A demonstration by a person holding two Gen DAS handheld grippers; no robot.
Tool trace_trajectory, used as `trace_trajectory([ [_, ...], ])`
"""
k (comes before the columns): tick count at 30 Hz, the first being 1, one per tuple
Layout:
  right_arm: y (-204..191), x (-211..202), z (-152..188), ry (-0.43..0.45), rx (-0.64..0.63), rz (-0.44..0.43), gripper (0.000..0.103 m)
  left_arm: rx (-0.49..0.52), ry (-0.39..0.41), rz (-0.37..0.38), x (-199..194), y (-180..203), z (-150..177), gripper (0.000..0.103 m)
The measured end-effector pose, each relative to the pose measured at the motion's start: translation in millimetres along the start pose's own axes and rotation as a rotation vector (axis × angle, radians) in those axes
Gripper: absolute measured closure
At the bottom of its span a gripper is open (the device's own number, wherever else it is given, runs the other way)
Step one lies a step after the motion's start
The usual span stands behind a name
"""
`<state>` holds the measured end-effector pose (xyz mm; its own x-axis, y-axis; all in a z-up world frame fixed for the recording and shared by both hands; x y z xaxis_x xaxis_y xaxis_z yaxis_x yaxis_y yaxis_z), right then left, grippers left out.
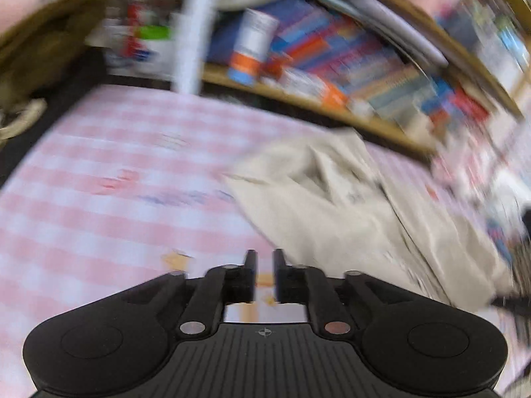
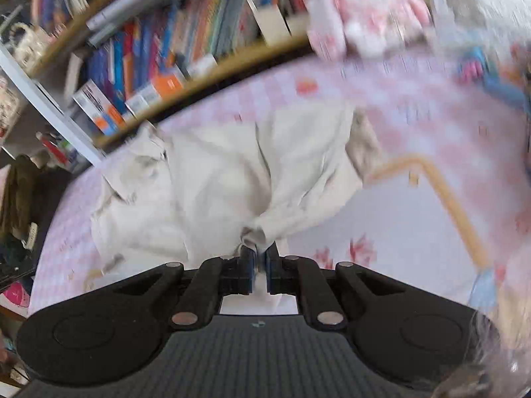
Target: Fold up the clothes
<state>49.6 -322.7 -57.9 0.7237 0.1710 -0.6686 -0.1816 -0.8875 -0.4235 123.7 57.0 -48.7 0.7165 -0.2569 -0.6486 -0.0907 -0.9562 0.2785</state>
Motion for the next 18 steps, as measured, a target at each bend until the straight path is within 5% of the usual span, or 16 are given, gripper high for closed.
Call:
trace_trajectory([
  [2, -4.8, -1.7, 0.4, 0.003, -0.005, -0.010, 0.096, 0.048, -0.035, 0.018, 16.5, 19.1, 8.4, 0.038],
  [3, -8.2, -3.1, -2.0, 0.006, -0.017, -0.010, 0.096, 0.072, -0.053, 0.026, 24.7, 28.5, 12.6, 0.033],
  [10, -16.8, -19.8, -5.0, 0.054, -0.165, 0.074, 0.089, 0.011, -0.136, 0.057, 53.7, 39.0, 32.0, 0.032],
  [15, -47.1, -36.8, -5.5, 0.125, -0.482, 0.098, 0.058, -0.086, -0.144, 0.063, 67.4, 36.6, 34.1, 0.036],
  [18, -80.1, -34.3, 6.8, 0.104, -0.705, 0.006, 0.042, -0.093, -0.127, 0.059, 73.9, 41.2, 31.2, 0.057],
])
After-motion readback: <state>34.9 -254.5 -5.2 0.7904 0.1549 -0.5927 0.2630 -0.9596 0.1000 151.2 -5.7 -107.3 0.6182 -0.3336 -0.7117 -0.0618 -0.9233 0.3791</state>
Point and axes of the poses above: each gripper's, at about its wrist camera, not at the fingertips, and x roughly the way its jaws point, y to its right, z to its underside, the point moved 8 cm from there along x, roughly the way its jaws point, and after that the axes turned 6 degrees about y, right-handed, at the moved point
